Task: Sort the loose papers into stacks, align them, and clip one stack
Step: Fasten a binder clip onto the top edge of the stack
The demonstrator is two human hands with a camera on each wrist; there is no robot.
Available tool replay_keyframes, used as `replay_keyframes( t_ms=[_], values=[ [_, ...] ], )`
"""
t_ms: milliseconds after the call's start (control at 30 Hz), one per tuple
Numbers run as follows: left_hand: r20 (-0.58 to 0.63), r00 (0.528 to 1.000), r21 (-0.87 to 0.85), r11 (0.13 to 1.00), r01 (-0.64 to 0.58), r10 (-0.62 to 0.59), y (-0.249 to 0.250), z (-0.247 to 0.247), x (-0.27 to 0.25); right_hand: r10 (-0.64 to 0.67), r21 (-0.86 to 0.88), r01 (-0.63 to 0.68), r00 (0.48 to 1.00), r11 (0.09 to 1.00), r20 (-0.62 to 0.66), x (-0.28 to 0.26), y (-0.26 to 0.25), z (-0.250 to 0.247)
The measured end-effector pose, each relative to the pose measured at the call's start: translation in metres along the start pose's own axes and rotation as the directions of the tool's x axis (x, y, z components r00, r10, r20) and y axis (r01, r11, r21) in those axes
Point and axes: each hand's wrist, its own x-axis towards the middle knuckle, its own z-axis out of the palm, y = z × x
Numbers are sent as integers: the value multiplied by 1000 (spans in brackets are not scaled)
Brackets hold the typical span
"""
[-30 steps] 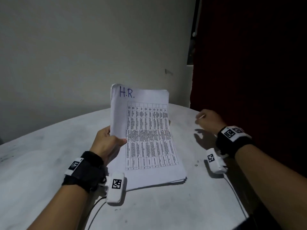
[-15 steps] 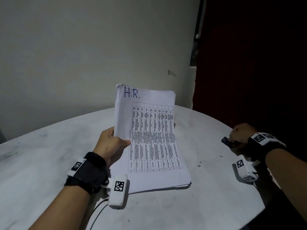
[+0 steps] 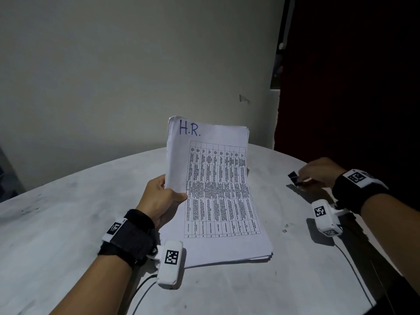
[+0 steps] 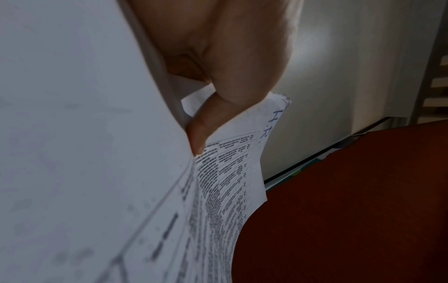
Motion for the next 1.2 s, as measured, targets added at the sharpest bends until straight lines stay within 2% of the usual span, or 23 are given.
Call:
replay_keyframes(
  t_ms=[67,167,300,400,500,633,833,900,1000,1200],
  values=[
    [-14,1000,10,1000,0,0,-1,-1,1,-24,120,22,1000,993,11,-7,-19,7],
    [-16,1000,13,1000,-1,1,-1,-2,1,-120,161,110,991,981,52,-17,-44,16],
    [-19,1000,17,1000,-13,14,-1,-3,1,-290,56,289,957,956,12,-23,-76,24],
    [-40,999,28,999,-20,21,-4,-5,5,-433,-47,431,894,901,-117,-28,-101,27],
    [-46,998,37,999,-40,42,-6,-6,8,-620,-154,601,755,784,-214,-44,-126,24],
    [-32,994,31,995,-100,101,-3,-3,5,-827,-289,775,536,562,-170,-71,-152,28],
    [-11,987,-43,986,-162,162,1,2,2,-973,-483,847,228,221,-45,-91,-168,35],
    [-15,986,-43,985,-168,167,0,1,2,-986,-493,856,160,157,-37,-96,-170,32],
    [-29,987,-23,987,-159,159,-1,-1,4,-991,-505,856,131,112,2,-102,-169,29],
    [-43,987,-52,986,-158,156,-1,-2,7,-976,-575,813,184,85,116,-105,-163,32]
  ],
)
